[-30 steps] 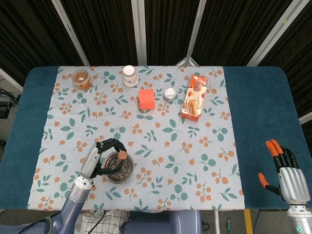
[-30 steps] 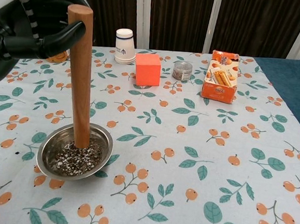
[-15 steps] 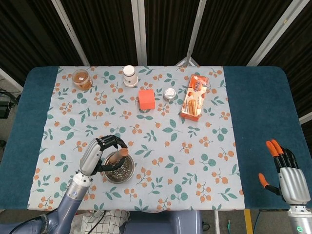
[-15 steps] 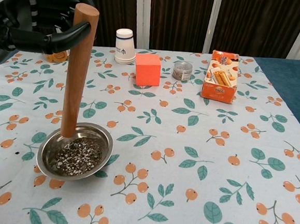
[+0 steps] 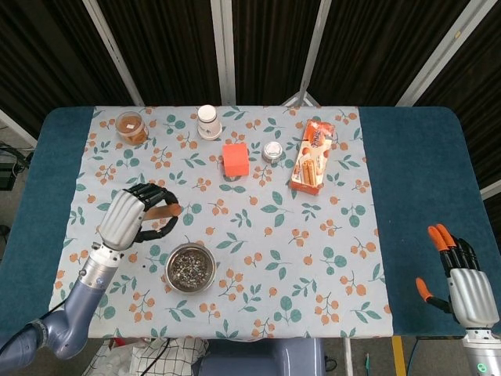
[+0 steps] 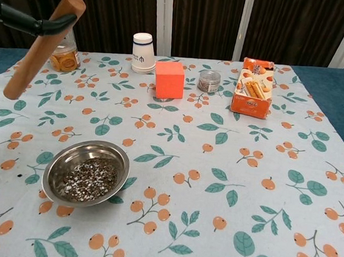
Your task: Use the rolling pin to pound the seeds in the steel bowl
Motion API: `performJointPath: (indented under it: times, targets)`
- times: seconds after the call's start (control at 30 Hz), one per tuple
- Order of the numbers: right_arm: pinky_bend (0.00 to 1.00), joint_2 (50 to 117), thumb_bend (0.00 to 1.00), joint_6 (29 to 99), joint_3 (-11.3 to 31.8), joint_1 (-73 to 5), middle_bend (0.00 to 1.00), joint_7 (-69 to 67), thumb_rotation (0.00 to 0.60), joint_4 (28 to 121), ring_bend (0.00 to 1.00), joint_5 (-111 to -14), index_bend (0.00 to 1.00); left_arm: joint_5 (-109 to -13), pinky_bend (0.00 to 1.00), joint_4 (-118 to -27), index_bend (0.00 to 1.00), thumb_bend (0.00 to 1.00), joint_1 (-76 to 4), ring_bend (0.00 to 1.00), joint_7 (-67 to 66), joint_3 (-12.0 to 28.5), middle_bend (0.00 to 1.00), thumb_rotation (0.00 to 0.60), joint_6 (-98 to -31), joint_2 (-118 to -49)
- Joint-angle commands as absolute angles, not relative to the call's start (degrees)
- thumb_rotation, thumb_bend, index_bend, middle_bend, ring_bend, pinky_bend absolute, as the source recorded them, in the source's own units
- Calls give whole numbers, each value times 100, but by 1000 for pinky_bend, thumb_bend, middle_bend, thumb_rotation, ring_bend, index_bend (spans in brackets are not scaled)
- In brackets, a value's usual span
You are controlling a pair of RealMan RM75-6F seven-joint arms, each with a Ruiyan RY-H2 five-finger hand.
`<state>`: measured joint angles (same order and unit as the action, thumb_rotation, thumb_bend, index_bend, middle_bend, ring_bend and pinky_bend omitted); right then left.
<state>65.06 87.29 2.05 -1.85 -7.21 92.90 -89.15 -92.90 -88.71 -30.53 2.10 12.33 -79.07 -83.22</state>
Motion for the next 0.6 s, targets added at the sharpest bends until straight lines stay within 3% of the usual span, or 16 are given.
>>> performJointPath:
  times: [0.03, 0.3, 0.6]
  targets:
    - [0, 6511, 367, 8729, 202, -187, 0, -704, 600, 9290, 0, -8923, 0, -9208, 520, -8546, 688, 680, -3131, 450, -225, 1173, 795, 600, -7654, -8163]
    - [0, 6522, 367, 8725, 201, -187, 0, -676, 600, 9297, 0, -8915, 0, -8905, 518, -7463, 688, 679, -3228, 449, -721, 918, 794, 600, -7160, -8543]
    - [0, 6525, 366, 8701, 195, -201, 0, -673, 600, 9296, 0, -8924, 0, -8855, 505, -6850, 679, 680, -3344, 449, -902, 775, 791, 600, -6993, -8911]
